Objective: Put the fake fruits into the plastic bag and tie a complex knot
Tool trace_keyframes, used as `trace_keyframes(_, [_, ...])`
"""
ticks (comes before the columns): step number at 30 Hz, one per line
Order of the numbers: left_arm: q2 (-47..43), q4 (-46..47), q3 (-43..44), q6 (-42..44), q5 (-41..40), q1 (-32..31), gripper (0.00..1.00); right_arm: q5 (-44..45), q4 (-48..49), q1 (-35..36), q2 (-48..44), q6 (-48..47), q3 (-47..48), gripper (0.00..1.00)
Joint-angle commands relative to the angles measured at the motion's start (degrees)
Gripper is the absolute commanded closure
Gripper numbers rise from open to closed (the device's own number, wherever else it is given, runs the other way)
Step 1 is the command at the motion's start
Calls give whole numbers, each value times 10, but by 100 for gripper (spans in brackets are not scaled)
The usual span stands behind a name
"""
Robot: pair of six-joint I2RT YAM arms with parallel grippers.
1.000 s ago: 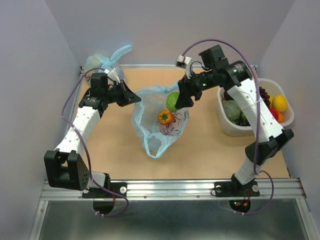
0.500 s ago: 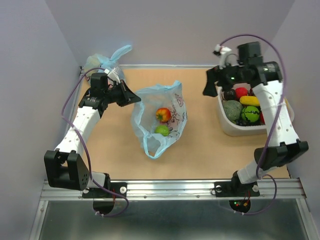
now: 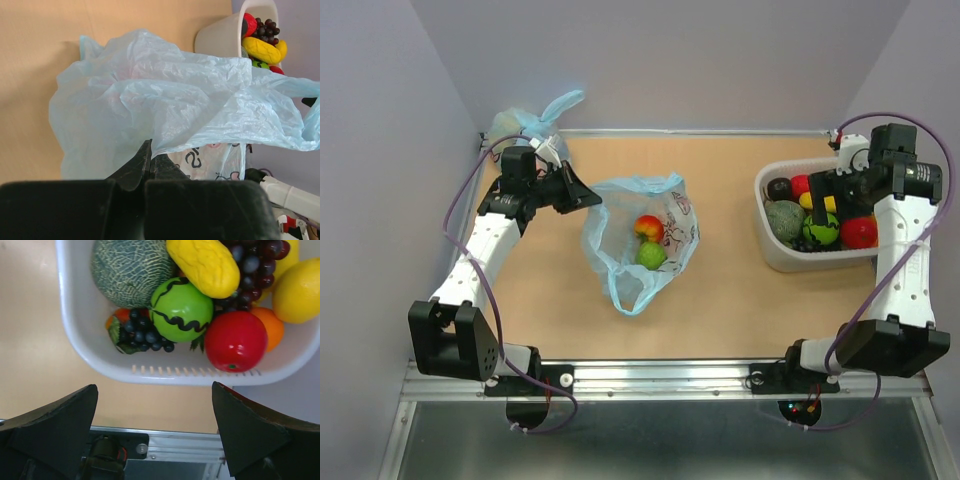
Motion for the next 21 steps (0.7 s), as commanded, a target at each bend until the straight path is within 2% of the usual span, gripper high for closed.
trace_keyframes(1, [-15,11,-10,15,18,2,100,68,27,-4,28,-34,8,0])
trace_keyframes(3, [-11,11,-10,15,23,2,100,61,32,-4,48,-64,17,0])
trace_keyframes(6, [-7,9,-10,19,29,3,100,64,55,-4,70,-196,9,0])
trace_keyframes(9, [-4,6,-12,21,28,2,100,71,72,-4,80,-281,-1,0])
trace_keyframes(13, [-4,11,-15,16,24,2,100,79,96,-2,103,-313,-26,0])
trace_keyframes(21, [-1,2,-10,21,19,3,100,58,119,4,134,-303,-97,0])
